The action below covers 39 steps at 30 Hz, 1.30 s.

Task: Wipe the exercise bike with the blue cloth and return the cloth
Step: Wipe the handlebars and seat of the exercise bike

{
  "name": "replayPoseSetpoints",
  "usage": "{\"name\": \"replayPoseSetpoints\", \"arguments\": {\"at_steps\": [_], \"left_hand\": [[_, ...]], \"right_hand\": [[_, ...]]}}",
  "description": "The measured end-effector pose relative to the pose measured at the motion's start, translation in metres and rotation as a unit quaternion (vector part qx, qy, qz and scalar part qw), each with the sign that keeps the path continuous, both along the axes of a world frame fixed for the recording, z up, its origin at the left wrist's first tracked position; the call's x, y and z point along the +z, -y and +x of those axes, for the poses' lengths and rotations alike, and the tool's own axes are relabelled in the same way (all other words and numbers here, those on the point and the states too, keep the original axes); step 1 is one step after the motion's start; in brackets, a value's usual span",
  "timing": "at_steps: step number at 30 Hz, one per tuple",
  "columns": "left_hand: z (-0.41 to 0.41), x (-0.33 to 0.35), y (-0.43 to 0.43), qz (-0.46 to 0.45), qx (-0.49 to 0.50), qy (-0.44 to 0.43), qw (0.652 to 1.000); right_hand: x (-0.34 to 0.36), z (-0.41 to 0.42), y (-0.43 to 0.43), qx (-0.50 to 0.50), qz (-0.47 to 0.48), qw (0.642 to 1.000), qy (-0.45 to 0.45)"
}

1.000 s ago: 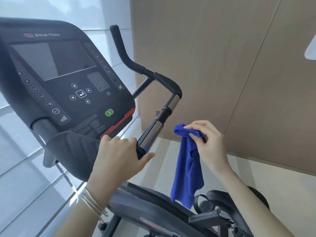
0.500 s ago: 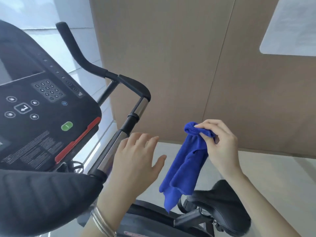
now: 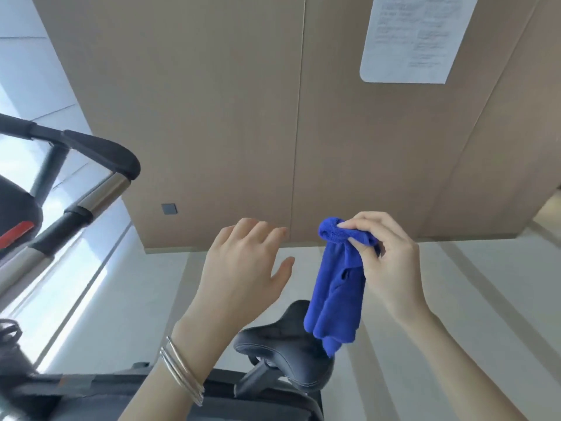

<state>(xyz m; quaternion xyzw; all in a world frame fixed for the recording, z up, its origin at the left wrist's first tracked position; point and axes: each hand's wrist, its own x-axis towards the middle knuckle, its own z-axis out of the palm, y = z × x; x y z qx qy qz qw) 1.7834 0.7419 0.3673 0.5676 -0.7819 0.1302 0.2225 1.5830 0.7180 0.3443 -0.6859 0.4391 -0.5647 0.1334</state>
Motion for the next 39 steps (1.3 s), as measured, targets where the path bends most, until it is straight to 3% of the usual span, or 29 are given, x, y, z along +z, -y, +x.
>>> {"name": "replayPoseSetpoints", "arguments": {"at_steps": [9,17,28,39], "left_hand": [[-0.138,-0.018,-0.008,-0.018,0.009,0.007,1.0],[-0.195,-0.016,0.01,-0.058,0.055,0.048,0.996],[-0.236,-0.037,0.109,-0.032,0.135,0.067,0.988],[-0.247,-0.064,0.222,0.01,0.231,0.097,0.968]], "right_hand": [[-0.002,-0.151,-0.002,0.015,0.013,1.0,-0.01],[-0.009,-0.229,0.015,0.024,0.03,0.999,-0.01],[-0.01,-0.283,0.114,0.042,0.013,0.999,-0.018],[-0.014,-0.277,0.26,0.112,0.016,0.993,-0.033]]}}
